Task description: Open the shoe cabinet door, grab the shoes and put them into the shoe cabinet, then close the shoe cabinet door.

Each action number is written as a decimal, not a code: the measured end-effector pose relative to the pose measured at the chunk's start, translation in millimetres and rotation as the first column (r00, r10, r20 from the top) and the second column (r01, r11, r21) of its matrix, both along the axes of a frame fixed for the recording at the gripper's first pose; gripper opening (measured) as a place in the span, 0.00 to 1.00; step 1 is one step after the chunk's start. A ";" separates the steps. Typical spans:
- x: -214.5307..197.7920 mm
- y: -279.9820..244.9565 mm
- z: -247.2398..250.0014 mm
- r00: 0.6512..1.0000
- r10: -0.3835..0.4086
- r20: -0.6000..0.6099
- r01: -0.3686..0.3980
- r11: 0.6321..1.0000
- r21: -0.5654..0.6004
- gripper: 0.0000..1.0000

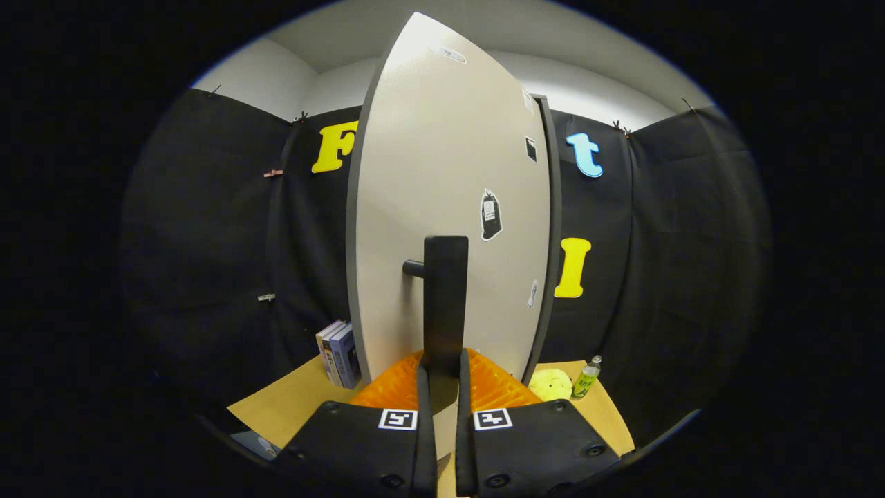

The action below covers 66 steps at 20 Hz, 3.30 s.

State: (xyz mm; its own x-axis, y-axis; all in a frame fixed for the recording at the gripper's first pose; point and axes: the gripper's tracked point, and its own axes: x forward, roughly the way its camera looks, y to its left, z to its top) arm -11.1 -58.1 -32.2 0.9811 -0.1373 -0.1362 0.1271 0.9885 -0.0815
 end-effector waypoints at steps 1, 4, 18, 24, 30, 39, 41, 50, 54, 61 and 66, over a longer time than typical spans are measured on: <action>-7.4 -5.9 0.6 1.000 -0.002 -0.003 0.002 1.000 -0.003 0.15; -21.4 -28.4 3.5 1.000 -0.023 -0.005 0.023 1.000 -0.004 0.14; -56.3 -123.8 13.4 0.982 -0.188 0.021 0.188 0.982 -0.005 0.08; -72.6 -138.4 13.9 0.974 -0.226 0.027 0.226 0.974 0.018 0.08; -112.4 -145.2 17.9 0.953 -0.297 0.054 0.297 0.955 0.007 0.06; -86.7 -52.9 -68.5 0.989 -0.113 -0.098 0.120 0.991 0.061 0.08; -71.2 -22.5 -107.0 0.984 -0.050 -0.170 0.068 0.993 0.101 0.08; -13.9 55.6 -310.0 0.859 -0.021 -0.511 0.135 0.973 0.187 0.16; -4.5 69.1 -394.1 0.776 -0.017 -0.631 0.192 0.959 0.210 0.25; 17.0 54.0 -463.7 0.732 -0.077 -0.676 0.251 0.954 0.162 0.25; 35.5 44.4 -491.5 0.723 -0.091 -0.685 0.258 0.955 0.146 0.25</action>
State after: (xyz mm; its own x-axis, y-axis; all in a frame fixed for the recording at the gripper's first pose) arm 24.3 -13.7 -523.7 0.5862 -0.1817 -0.7895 0.2946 0.9556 -0.0011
